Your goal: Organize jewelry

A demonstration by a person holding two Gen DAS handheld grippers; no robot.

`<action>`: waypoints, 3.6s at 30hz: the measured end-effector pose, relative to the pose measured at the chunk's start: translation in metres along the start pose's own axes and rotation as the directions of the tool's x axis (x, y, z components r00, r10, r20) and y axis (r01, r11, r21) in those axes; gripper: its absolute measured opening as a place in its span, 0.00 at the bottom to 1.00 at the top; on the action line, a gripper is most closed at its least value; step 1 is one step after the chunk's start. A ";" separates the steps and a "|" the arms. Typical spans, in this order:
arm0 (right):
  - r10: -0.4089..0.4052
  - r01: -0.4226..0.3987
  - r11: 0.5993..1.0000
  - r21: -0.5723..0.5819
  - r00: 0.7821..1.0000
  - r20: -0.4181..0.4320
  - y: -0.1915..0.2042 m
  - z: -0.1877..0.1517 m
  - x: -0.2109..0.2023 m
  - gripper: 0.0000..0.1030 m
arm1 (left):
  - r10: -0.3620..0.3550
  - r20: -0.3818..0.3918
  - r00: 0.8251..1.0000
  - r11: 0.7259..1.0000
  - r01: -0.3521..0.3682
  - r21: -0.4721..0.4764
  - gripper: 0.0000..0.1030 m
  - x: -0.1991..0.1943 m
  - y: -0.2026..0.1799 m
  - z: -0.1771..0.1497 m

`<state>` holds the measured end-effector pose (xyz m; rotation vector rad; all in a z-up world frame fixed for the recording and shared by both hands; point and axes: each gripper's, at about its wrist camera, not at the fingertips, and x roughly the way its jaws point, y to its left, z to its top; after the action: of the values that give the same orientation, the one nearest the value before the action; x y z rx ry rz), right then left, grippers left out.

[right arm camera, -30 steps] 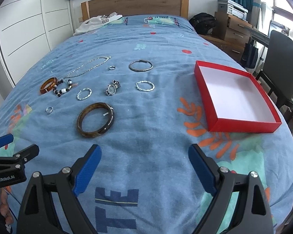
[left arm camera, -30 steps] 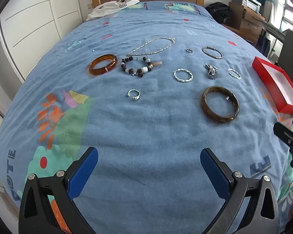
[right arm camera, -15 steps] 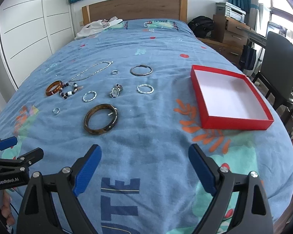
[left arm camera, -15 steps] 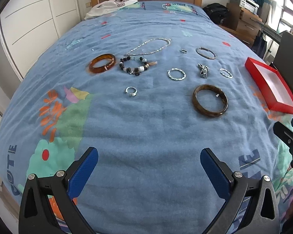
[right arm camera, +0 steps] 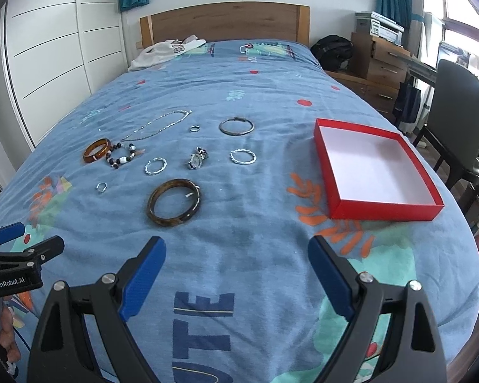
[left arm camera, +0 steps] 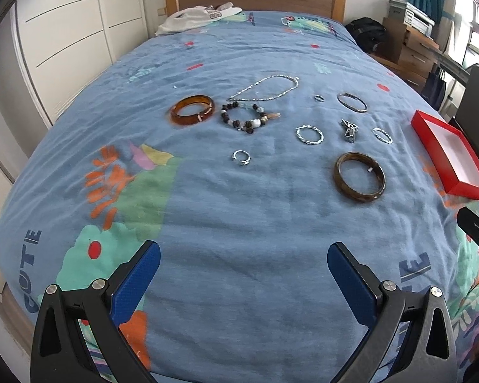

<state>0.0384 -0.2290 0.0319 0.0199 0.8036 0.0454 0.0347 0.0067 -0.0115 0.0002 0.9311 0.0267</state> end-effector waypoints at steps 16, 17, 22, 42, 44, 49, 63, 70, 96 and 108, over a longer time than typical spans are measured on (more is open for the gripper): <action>0.013 -0.013 1.000 -0.004 1.000 0.012 0.001 0.002 0.001 0.88 | -0.006 0.008 1.000 1.000 0.006 -0.027 0.99 -0.002 0.007 -0.001; 0.012 -0.011 1.000 -0.003 1.000 0.012 0.000 0.002 0.002 0.88 | -0.001 0.002 1.000 1.000 0.001 -0.027 0.99 0.001 0.008 -0.001; 0.015 -0.015 1.000 0.006 1.000 0.008 -0.003 0.004 0.006 0.88 | 0.003 -0.007 1.000 0.999 -0.003 -0.038 0.99 0.006 0.012 -0.002; 0.084 -0.085 0.996 -0.038 0.996 -0.028 0.013 0.006 0.044 0.88 | -0.006 -0.034 0.999 0.998 0.003 -0.069 0.99 0.035 0.032 0.002; 0.092 -0.094 0.995 -0.043 0.995 -0.029 0.015 0.007 0.048 0.88 | -0.007 -0.035 0.999 0.997 0.005 -0.073 0.99 0.037 0.033 0.001; 0.098 -0.099 0.994 -0.046 0.995 -0.028 0.018 0.009 0.053 0.88 | -0.009 -0.040 0.999 0.997 0.006 -0.080 0.99 0.041 0.035 0.002; 0.089 -0.090 0.995 -0.038 0.996 -0.022 0.003 0.013 0.061 0.88 | -0.004 -0.045 0.999 0.996 0.000 -0.091 0.97 0.051 0.035 0.006; 0.104 -0.105 0.994 -0.023 0.994 -0.020 -0.010 0.019 0.067 0.88 | -0.008 -0.045 0.999 0.996 0.004 -0.088 0.94 0.058 0.031 0.015; 0.174 -0.176 0.983 -0.043 0.984 -0.040 0.000 0.023 0.094 0.87 | -0.039 -0.041 0.998 0.993 0.034 -0.113 0.90 0.086 0.040 0.031; 0.185 -0.187 0.981 -0.049 0.982 -0.049 0.007 0.020 0.095 0.87 | -0.052 -0.041 0.998 0.991 0.047 -0.124 0.86 0.089 0.043 0.031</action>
<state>0.1187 -0.2177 -0.0219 0.0437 0.8432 0.2450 0.1115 0.0520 -0.0637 -0.1382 0.9718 0.0381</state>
